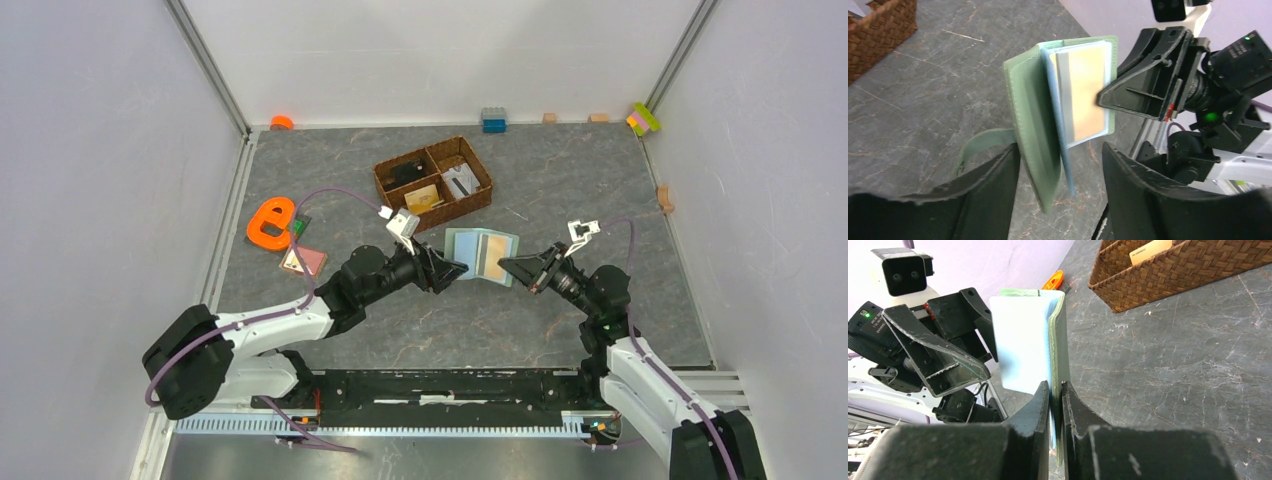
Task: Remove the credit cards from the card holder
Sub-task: Remove the credit card from the card holder.
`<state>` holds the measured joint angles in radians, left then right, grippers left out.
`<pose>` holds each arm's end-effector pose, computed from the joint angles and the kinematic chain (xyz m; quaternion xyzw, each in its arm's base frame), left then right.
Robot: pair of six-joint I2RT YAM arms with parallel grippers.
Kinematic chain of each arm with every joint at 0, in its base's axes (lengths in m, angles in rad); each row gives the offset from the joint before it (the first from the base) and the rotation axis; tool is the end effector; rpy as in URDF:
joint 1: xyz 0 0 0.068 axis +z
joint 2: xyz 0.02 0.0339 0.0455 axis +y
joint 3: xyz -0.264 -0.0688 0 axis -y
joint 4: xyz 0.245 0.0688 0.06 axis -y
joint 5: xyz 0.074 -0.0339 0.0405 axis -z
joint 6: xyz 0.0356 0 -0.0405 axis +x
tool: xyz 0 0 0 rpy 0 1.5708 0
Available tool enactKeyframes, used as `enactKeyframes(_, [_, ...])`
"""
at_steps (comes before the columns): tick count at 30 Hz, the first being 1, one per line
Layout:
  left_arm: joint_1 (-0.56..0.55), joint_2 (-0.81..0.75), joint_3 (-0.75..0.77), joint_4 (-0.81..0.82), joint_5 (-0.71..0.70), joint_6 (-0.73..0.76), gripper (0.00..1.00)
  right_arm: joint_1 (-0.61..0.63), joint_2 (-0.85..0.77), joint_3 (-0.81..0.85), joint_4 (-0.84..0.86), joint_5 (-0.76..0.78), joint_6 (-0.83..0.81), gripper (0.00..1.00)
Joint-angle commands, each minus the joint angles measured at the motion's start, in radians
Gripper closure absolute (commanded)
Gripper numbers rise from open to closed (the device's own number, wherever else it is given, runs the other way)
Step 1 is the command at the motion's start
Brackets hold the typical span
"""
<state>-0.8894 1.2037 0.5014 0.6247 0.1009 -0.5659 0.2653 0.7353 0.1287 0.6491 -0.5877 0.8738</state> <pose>0.1611 -0.2043 0.2390 0.1519 0.7180 -0.4788 0.4819 0.1524 0.0618 0.2046 -0.0011 0.6945 0.5414 0.4739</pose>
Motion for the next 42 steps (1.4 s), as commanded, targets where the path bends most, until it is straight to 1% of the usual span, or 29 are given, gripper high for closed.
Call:
enactKeyframes(1, [-0.003,0.016,0.019,0.070,0.076,-0.020,0.39,0.002,0.028,0.022,0.109,-0.051,0.027,0.98])
enactKeyframes(2, [-0.003,0.021,0.025,0.064,0.083,-0.019,0.43,0.002,0.033,0.023,0.112,-0.052,0.028,0.98])
enactKeyframes(4, [-0.003,0.024,0.035,0.051,0.092,-0.018,0.57,0.002,0.036,0.022,0.115,-0.052,0.027,0.98])
enactKeyframes(6, [-0.003,0.020,0.041,0.030,0.086,-0.013,0.73,0.002,0.037,0.022,0.114,-0.052,0.023,0.97])
enactKeyframes(8, [-0.003,0.011,0.041,0.011,0.064,-0.009,0.85,0.002,0.035,0.023,0.111,-0.048,0.018,0.94])
enactKeyframes(10, [-0.003,0.001,0.037,-0.008,0.028,-0.008,0.92,0.001,0.033,0.024,0.102,-0.043,0.012,0.91])
enactKeyframes(13, [-0.003,-0.008,0.039,-0.043,-0.021,-0.010,0.98,0.001,0.037,0.027,0.096,-0.040,0.004,0.89])
enactKeyframes(18, [-0.003,-0.014,0.040,-0.074,-0.059,-0.013,0.98,0.001,0.041,0.027,0.095,-0.040,0.002,0.85])
enactKeyframes(20, [-0.003,-0.015,0.041,-0.078,-0.068,-0.015,0.98,0.001,0.042,0.027,0.096,-0.039,0.002,0.80])
enactKeyframes(22, [-0.003,-0.016,0.040,-0.080,-0.070,-0.016,0.98,0.001,0.042,0.025,0.095,-0.035,0.002,0.71])
enactKeyframes(25, [-0.003,-0.018,0.039,-0.079,-0.076,-0.024,0.98,0.002,0.043,0.025,0.092,-0.031,0.004,0.62])
enactKeyframes(29, [-0.002,-0.020,0.029,-0.064,-0.078,-0.036,0.98,0.002,0.045,0.026,0.093,-0.031,0.004,0.60])
enactKeyframes(31, [-0.002,-0.025,0.027,-0.065,-0.082,-0.038,0.98,0.001,0.044,0.025,0.094,-0.031,0.004,0.60])
enactKeyframes(33, [0.000,-0.029,0.023,-0.066,-0.090,-0.042,0.98,0.002,0.041,0.025,0.094,-0.032,0.003,0.63])
enactKeyframes(38, [0.007,-0.036,0.014,-0.059,-0.097,-0.065,0.98,0.002,0.041,0.025,0.096,-0.035,0.005,0.78])
enactKeyframes(39, [0.010,-0.038,0.010,-0.047,-0.090,-0.070,0.98,0.002,0.042,0.027,0.096,-0.035,0.006,0.80])
enactKeyframes(42, [0.014,-0.046,-0.012,0.015,-0.043,-0.082,0.98,0.001,0.054,0.029,0.094,-0.034,0.002,0.80])
